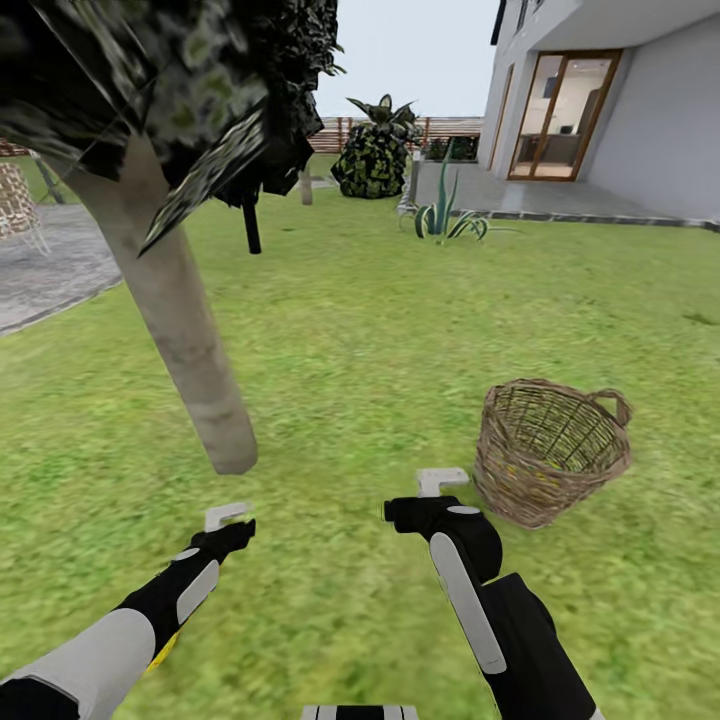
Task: Take the three Easter eggs out of the wicker basket on the lawn in the garden, then place them on the lawn next to a single tree (choose any tree) so that all three eggs are next to the same tree and none are left in the basket.
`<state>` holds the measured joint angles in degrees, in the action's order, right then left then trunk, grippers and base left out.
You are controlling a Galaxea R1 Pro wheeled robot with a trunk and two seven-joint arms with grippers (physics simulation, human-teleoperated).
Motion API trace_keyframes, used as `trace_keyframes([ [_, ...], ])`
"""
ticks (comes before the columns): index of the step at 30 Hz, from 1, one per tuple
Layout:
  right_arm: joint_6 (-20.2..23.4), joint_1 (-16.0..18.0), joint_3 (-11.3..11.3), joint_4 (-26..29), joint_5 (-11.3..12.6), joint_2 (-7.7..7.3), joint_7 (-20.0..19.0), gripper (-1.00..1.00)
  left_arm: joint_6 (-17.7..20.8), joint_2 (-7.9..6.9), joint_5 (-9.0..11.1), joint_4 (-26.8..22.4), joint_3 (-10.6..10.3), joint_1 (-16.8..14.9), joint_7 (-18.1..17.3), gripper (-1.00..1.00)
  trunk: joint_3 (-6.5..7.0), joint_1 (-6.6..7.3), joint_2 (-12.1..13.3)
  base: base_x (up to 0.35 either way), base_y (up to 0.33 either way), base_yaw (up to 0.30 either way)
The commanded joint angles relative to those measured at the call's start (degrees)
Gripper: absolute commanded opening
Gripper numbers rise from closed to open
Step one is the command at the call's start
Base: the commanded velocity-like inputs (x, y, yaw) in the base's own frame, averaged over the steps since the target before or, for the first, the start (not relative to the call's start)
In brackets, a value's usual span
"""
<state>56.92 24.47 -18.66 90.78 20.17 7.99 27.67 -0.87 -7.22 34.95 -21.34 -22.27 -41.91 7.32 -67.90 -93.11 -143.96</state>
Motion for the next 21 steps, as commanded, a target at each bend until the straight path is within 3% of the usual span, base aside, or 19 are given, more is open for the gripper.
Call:
trace_keyframes([
  [1,0.1,0.1,-0.1,0.0,0.6,0.01,0.6,1.00,-0.1,-0.08,0.5,-0.1,-0.5,0.0,0.4,1.00,-0.01,0.02,0.0,-0.104,-0.213,-0.260],
  [12,0.1,0.1,-0.1,-0.1,0.6,0.01,0.6,1.00,-0.1,-0.08,0.5,-0.1,-0.5,0.0,0.4,1.00,0.37,0.02,0.0,-0.124,-0.225,-0.260],
  [21,0.1,0.1,-0.1,-0.1,0.6,0.01,0.6,1.00,-0.6,-0.08,0.5,-0.1,-0.4,0.0,0.3,1.00,0.69,0.02,0.0,-0.021,-0.037,-0.260],
])
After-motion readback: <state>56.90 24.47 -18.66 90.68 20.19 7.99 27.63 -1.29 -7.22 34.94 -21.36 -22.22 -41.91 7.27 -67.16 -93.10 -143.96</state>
